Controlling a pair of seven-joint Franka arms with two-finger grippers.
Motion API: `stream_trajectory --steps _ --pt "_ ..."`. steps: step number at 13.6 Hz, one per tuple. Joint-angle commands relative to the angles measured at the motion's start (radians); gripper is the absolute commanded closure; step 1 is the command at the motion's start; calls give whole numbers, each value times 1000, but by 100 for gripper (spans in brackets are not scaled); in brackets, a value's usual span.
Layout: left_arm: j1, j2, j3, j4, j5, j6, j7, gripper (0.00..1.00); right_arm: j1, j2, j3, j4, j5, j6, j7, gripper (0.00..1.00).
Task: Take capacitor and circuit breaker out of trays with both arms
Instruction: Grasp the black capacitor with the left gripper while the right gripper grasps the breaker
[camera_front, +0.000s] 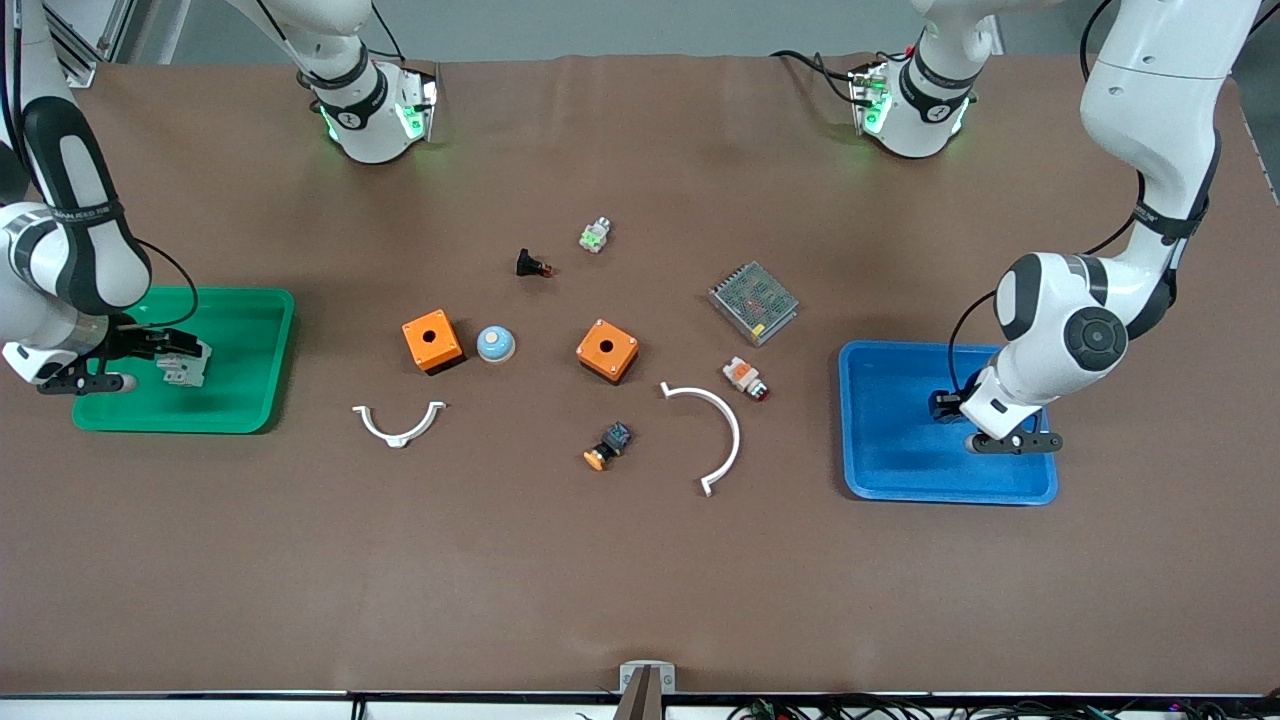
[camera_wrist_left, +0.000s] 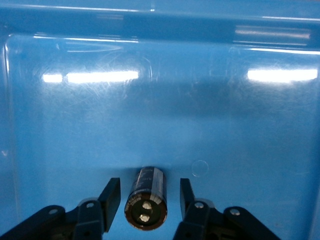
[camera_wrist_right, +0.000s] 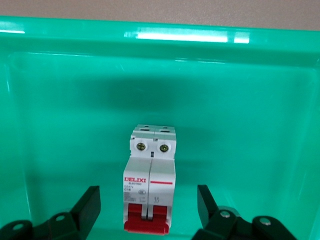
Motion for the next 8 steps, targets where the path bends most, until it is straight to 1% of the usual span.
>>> stream_trajectory --steps 1,2,3,4,6,7,8 --pt "6 4 -5 1 15 1 -19 66 -21 6 17 4 33 8 -17 42" --pt "6 2 -5 3 15 -2 -19 80 -20 6 15 4 33 6 -15 55" --pt "5 -1 -5 7 15 -3 -17 88 -18 6 15 6 33 6 -15 66" --pt "4 -10 -5 12 15 -4 -20 94 -17 4 15 7 33 3 -15 74" --pt "-3 -59 -12 19 16 -10 -34 99 -11 -5 17 9 33 -5 -14 81" --pt "-12 -89 -25 23 16 -37 -36 99 -7 -19 18 10 33 -9 -11 83" --pt "-12 -115 -54 39 15 -65 -37 99 -4 -44 20 22 31 -43 -9 83"
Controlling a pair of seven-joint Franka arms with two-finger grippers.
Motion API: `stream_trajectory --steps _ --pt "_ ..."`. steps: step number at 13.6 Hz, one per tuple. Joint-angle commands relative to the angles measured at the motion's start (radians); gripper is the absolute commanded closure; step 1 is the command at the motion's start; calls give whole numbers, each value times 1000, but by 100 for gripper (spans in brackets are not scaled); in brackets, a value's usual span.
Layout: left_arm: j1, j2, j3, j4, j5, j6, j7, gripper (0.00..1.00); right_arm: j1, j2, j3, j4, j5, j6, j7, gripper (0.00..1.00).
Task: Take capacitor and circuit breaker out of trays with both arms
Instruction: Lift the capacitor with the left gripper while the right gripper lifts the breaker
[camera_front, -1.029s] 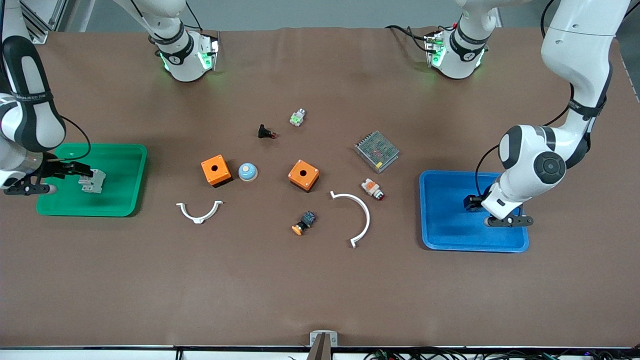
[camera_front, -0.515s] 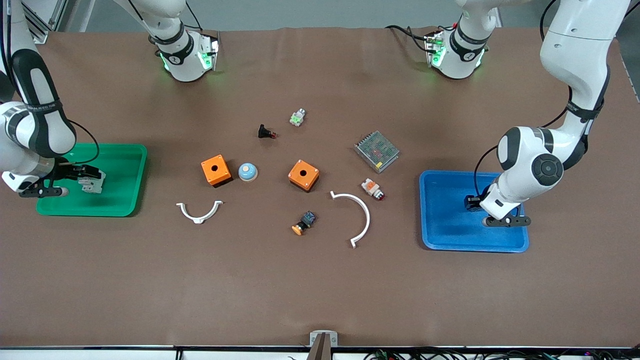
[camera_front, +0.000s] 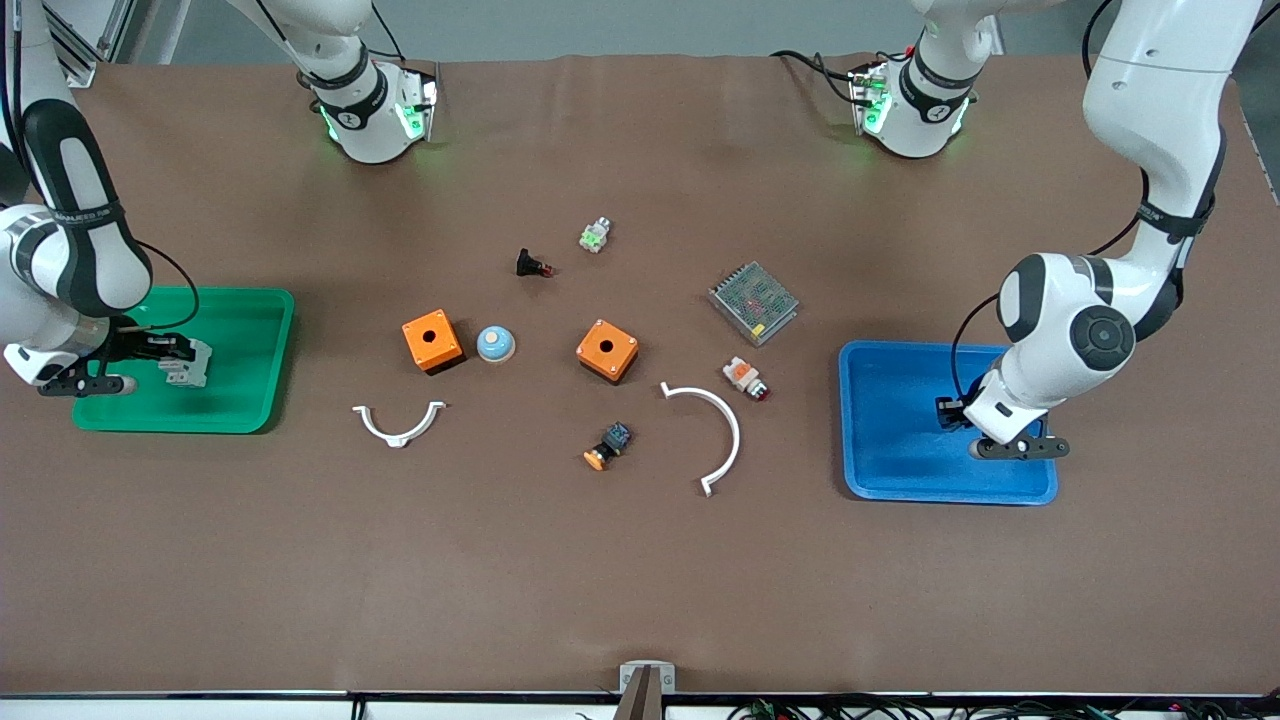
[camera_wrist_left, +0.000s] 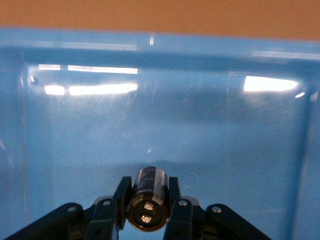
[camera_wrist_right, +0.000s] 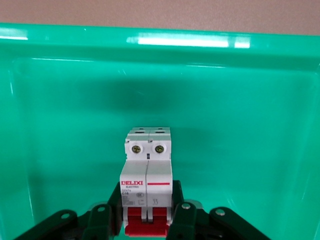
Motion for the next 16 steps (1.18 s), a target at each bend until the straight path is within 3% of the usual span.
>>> stream_trajectory --steps 1,6,8,11,14,16 --pt "-10 -110 -64 8 16 -87 -37 99 6 -78 16 40 22 -118 -9 83" --pt "-27 -141 -237 55 24 -182 -235 99 182 -178 15 246 22 -581 7 84" --pt "-97 -133 -268 52 27 -181 -373 99 292 -179 16 315 22 -701 212 84" --pt "-240 -107 -267 49 29 -166 -581 99 459 -192 18 315 35 -706 475 83" --pt "-365 -55 -262 45 32 -109 -751 100 605 -178 16 306 127 -616 645 81" --pt "-406 -9 -264 46 116 -86 -861 100 716 -146 16 300 130 -548 823 82"
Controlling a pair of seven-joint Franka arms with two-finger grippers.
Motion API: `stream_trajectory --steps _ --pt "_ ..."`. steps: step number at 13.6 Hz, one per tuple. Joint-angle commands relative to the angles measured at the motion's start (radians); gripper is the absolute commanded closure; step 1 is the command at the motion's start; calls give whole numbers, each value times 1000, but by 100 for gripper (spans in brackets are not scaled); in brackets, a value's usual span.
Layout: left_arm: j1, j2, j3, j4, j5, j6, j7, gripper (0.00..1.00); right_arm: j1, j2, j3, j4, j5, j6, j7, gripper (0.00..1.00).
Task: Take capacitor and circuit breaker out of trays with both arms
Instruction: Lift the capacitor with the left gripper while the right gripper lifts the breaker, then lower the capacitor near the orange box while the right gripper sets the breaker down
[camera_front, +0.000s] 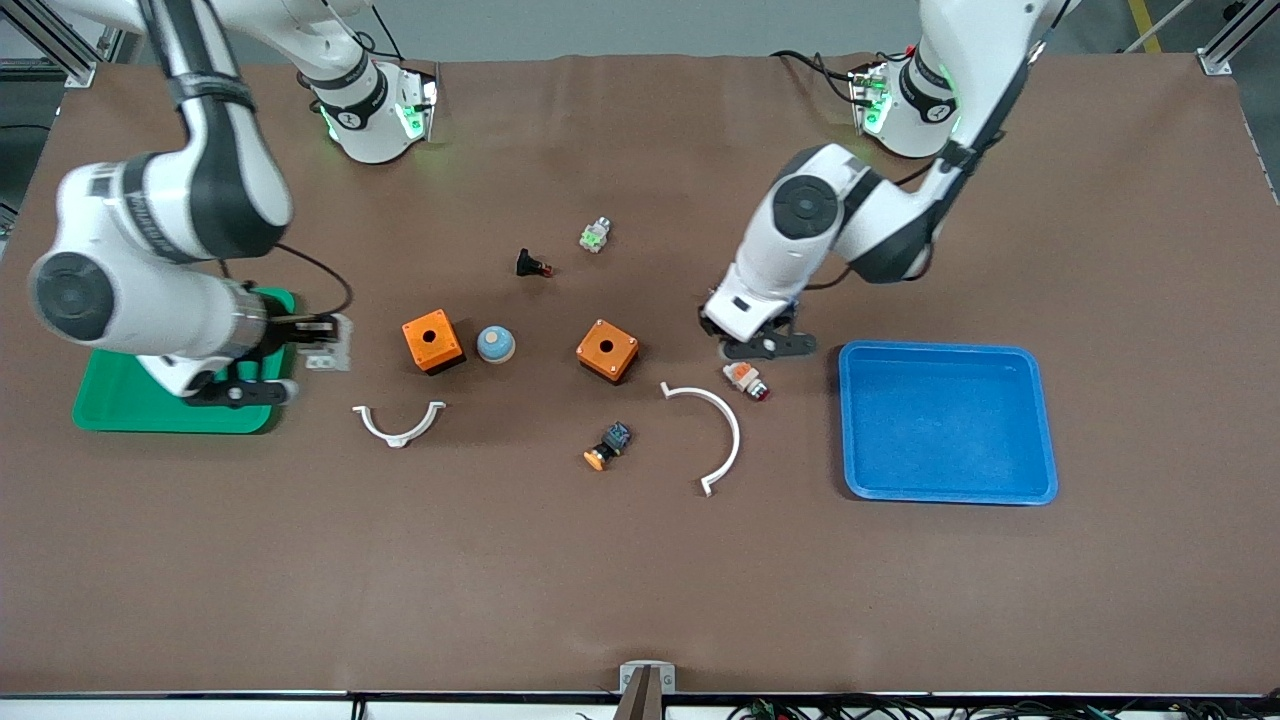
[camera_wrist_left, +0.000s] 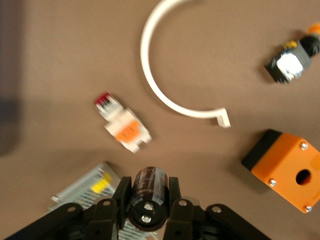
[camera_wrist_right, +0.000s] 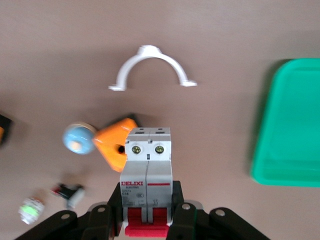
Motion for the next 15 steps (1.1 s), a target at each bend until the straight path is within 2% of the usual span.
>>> stream_trajectory --steps 1,4,6,8,9,10,11,13,15 --pt "-54 77 5 9 134 53 -189 100 126 42 -15 -8 33 71 205 82" --pt "-96 160 3 36 266 67 -407 100 245 105 -15 -59 98 244 386 82" --pt "-140 206 5 58 282 70 -480 99 294 160 -15 -60 153 322 454 82" --pt "-145 236 5 82 283 74 -509 93 325 212 -15 -62 178 391 460 83" --pt "-145 237 5 82 283 74 -509 67 331 234 -15 -62 178 413 460 83" --pt "-144 236 9 87 283 73 -509 15 337 252 -15 -62 179 431 460 83" --pt "-139 233 9 88 283 73 -508 0 343 268 -15 -62 179 450 460 83" --pt "-124 211 11 99 285 59 -501 0 348 286 -17 -62 178 454 442 83" --pt "-83 146 12 122 285 -3 -483 0 346 308 -17 -60 176 459 404 83"
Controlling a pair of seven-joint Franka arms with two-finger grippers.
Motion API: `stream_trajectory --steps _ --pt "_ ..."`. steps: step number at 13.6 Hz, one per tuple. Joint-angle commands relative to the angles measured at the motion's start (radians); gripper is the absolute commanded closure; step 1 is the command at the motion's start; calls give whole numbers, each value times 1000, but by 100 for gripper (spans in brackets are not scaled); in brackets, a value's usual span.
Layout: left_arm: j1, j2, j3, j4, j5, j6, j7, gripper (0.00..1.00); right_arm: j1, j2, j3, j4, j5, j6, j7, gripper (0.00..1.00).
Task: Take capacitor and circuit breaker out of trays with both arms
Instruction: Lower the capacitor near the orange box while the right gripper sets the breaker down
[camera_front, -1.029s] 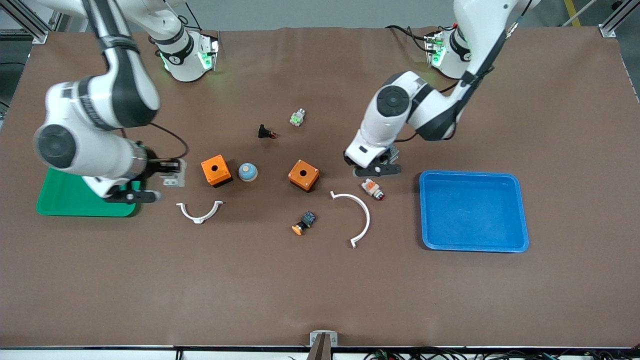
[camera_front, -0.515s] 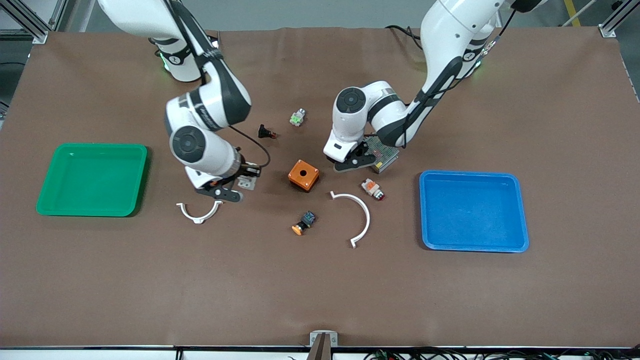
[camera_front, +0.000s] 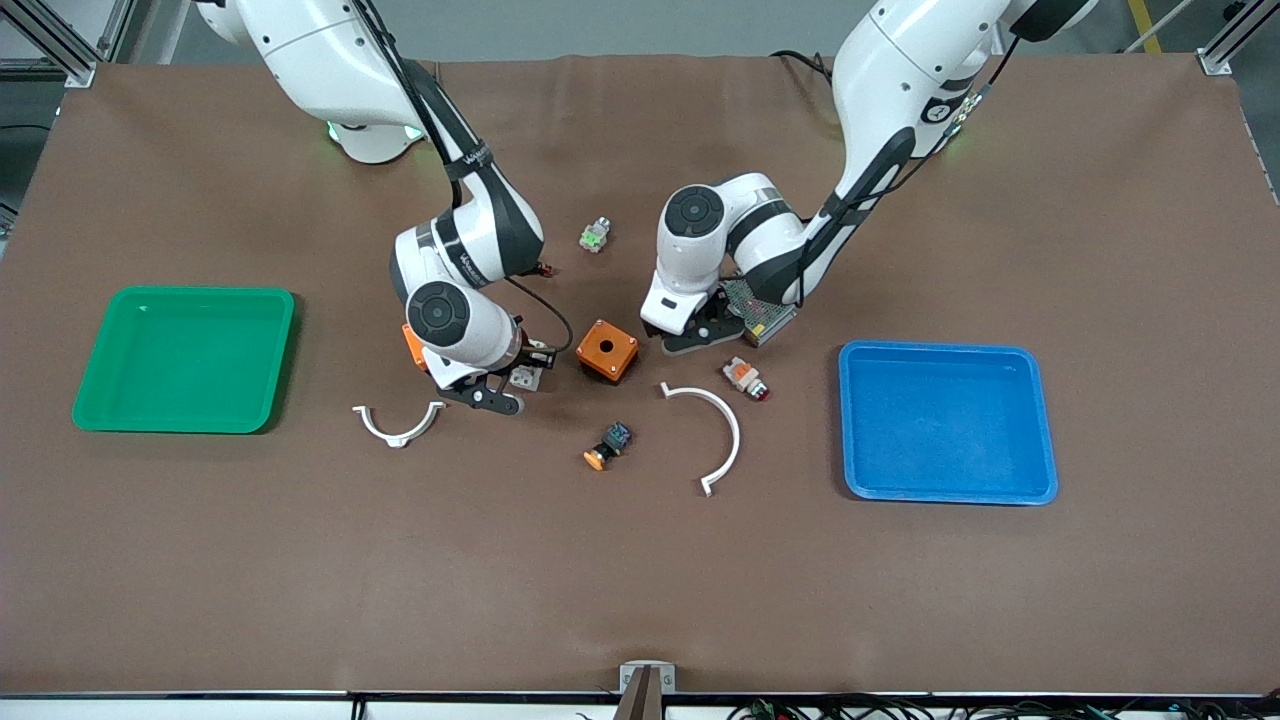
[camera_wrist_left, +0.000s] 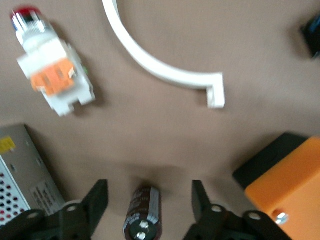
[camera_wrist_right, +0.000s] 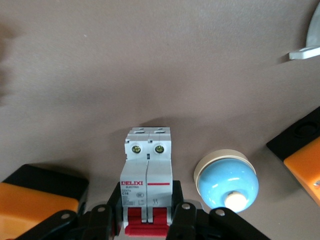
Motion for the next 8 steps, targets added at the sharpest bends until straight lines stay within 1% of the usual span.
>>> stream_trajectory --steps 1,3,4,5,6,7,8 --pt "65 -97 -3 49 21 -124 36 0 13 12 -16 10 24 13 -43 83" --pt "110 -120 -6 143 14 -272 163 0 16 17 -16 10 24 17 -44 82" --pt "136 -123 -6 193 11 -338 228 0 16 17 -16 11 26 11 -43 70" --pt "165 -128 -6 244 11 -393 294 0 14 12 -16 11 24 -2 -35 37" --pt "189 -129 -8 284 9 -435 353 0 16 -8 -16 11 24 -48 -29 8" --pt "220 -143 -8 324 6 -482 422 0 13 -63 -19 10 24 -120 -31 0" --pt "258 -157 -12 352 0 -528 504 0 3 -127 -22 7 18 -189 -34 0"
